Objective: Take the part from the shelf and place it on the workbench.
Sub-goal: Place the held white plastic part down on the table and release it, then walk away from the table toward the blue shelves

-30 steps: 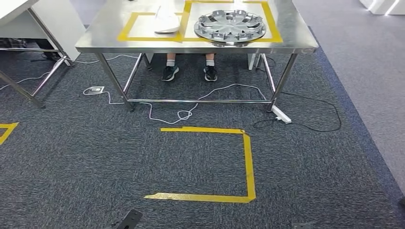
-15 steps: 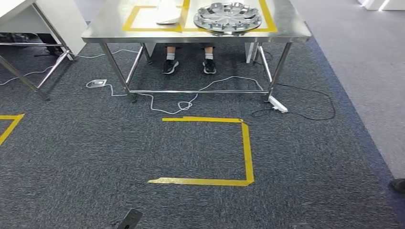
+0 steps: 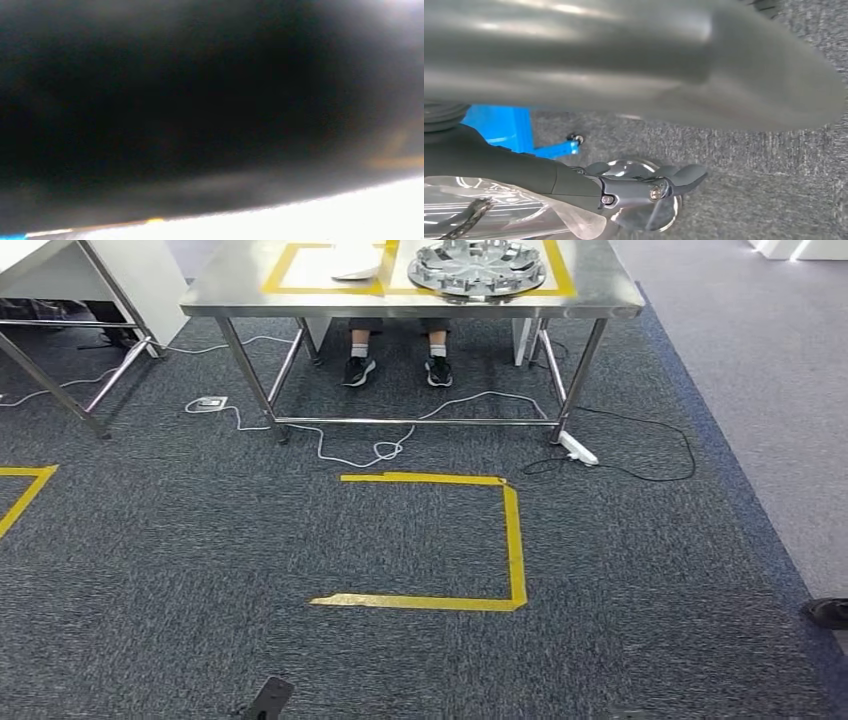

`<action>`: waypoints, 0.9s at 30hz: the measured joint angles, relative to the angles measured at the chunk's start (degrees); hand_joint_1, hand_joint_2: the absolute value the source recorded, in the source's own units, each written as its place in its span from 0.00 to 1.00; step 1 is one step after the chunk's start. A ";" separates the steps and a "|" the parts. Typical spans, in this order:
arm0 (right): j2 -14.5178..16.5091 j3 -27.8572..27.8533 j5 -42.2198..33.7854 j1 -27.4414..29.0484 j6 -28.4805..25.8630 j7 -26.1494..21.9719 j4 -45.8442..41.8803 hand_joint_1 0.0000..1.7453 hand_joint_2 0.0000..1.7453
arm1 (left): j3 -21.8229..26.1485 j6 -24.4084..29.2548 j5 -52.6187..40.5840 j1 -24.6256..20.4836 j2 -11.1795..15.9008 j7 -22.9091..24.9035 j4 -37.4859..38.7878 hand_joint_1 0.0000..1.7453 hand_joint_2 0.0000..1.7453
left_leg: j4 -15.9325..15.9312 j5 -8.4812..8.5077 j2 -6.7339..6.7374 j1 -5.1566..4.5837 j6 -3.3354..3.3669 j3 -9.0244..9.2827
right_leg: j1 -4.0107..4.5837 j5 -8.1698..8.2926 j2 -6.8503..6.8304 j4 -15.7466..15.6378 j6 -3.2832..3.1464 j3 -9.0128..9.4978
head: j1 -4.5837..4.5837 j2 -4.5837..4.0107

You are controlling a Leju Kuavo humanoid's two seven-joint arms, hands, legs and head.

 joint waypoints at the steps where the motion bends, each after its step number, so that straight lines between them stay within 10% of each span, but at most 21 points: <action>1: -0.29 0.01 0.49 -0.37 -0.51 -0.24 0.75 0.00 0.00 | 0.26 -0.09 0.35 -0.49 -0.15 0.77 -0.02 0.00 0.00 | -0.32 -0.06 -0.01 -0.02 0.06 -0.21 | 0.02 0.13 -0.01 0.14 -0.20 -0.20 | 0.08 0.00; 4: -1.34 0.09 1.07 -1.47 -2.27 -0.91 3.28 0.00 0.00 | 0.85 -0.20 0.94 -1.68 -0.50 1.67 -0.07 0.00 0.00 | -0.63 0.02 0.03 -0.25 0.37 -0.58 | -0.09 0.48 0.01 0.17 -0.79 -0.92 | 0.21 0.00; 13: -3.54 0.21 1.08 -3.13 -5.25 -2.55 9.01 0.00 0.00 | 1.86 -0.15 1.78 -2.33 -0.80 1.37 -0.08 0.00 0.00 | -0.49 0.81 0.12 -0.95 1.61 -1.39 | -0.82 1.76 0.16 -0.16 1.13 -1.44 | 0.19 0.00; 22: -4.67 0.08 -0.56 -4.05 -6.69 -3.64 12.14 0.00 0.00 | 2.39 -0.21 2.34 -2.32 -0.80 1.36 -0.08 0.00 0.00 | -0.46 1.07 0.12 -0.95 1.46 -1.69 | -0.84 1.91 0.16 -0.02 1.18 -1.82 | 0.18 0.00; 26: -5.22 -0.11 -1.18 -4.79 -7.66 -4.18 13.58 0.00 0.00 | 2.68 -0.97 2.90 -2.38 -0.80 2.26 -0.08 0.00 1.00 | -0.46 1.16 0.12 -0.94 1.36 -1.75 | -0.83 1.94 0.17 0.05 1.14 -1.94 | 0.17 0.00; 27: -5.37 -0.19 -1.36 -4.95 -7.96 -4.41 13.95 0.00 0.00 | 2.75 -1.15 3.03 -2.39 -0.79 2.39 -0.08 0.00 1.00 | -0.46 1.18 0.12 -0.94 1.35 -1.75 | -0.83 1.94 0.17 0.05 1.13 -1.95 | 0.17 0.00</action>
